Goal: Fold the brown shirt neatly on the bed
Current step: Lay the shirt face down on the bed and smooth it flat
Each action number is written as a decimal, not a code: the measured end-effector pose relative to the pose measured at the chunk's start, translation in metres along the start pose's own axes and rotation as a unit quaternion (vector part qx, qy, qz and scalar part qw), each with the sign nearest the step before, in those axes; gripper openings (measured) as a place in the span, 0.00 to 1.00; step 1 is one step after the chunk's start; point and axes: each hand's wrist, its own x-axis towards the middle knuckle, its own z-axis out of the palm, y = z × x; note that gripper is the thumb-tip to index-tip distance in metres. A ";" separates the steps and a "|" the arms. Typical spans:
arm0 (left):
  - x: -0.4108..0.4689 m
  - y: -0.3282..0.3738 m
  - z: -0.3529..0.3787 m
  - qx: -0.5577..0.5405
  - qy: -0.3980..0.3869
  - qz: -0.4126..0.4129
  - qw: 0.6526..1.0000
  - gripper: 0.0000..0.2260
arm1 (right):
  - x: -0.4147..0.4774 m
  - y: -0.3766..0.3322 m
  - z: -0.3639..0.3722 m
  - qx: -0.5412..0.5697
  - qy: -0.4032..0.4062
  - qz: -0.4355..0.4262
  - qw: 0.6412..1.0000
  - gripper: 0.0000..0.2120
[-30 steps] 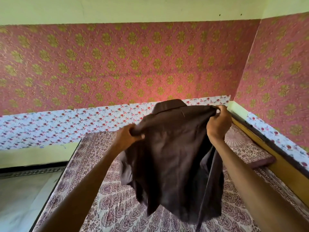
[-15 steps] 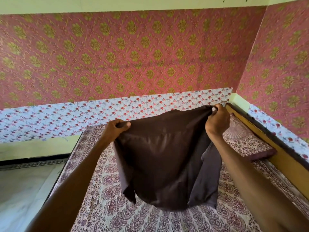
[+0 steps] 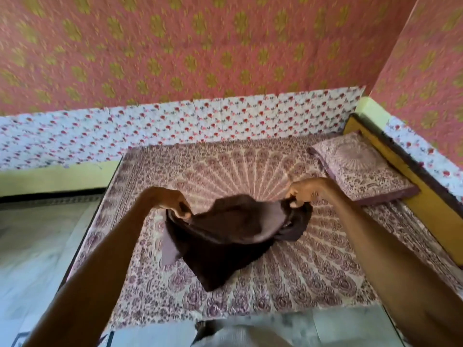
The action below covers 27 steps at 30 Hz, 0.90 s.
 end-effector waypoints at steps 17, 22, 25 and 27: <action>0.192 -0.096 -0.031 -0.323 0.372 -0.018 0.870 0.13 | 0.202 -0.025 0.040 0.188 0.354 0.177 0.899 0.16; 0.345 -0.233 -0.006 -0.350 0.375 -0.136 0.847 0.09 | 0.309 0.001 0.089 0.188 0.350 0.208 0.894 0.11; 0.401 -0.250 -0.003 -0.367 0.440 -0.163 0.803 0.08 | 0.373 0.021 0.126 0.187 0.398 0.205 0.874 0.08; 0.413 -0.231 -0.011 -0.339 0.476 -0.182 0.791 0.09 | 0.413 0.033 0.153 0.193 0.415 0.222 0.861 0.09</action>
